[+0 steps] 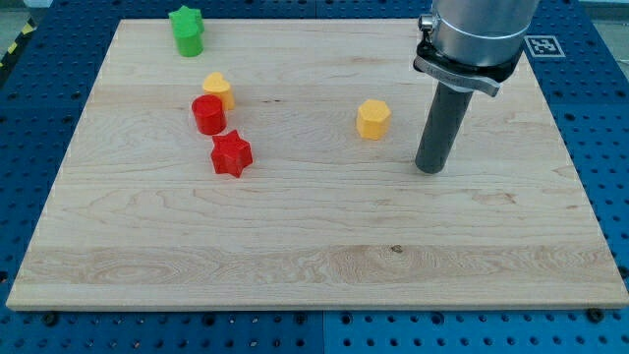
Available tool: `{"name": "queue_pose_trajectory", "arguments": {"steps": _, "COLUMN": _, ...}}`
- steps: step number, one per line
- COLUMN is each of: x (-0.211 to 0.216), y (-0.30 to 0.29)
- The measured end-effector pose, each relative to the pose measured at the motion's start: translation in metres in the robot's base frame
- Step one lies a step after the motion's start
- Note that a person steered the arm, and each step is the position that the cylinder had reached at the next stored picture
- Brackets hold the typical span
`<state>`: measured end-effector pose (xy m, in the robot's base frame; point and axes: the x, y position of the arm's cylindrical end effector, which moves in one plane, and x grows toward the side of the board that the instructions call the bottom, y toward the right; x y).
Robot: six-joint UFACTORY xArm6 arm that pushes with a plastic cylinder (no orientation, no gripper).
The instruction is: Move the yellow hexagon to the bottom right side of the board
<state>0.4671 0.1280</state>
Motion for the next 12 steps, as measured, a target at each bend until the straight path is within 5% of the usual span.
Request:
{"name": "queue_pose_trajectory", "arguments": {"steps": 2, "x": -0.001, "y": 0.009}}
{"name": "queue_pose_trajectory", "arguments": {"steps": 4, "x": -0.062, "y": 0.070}}
{"name": "queue_pose_trajectory", "arguments": {"steps": 7, "x": -0.097, "y": -0.063}}
{"name": "queue_pose_trajectory", "arguments": {"steps": 12, "x": -0.003, "y": -0.130}}
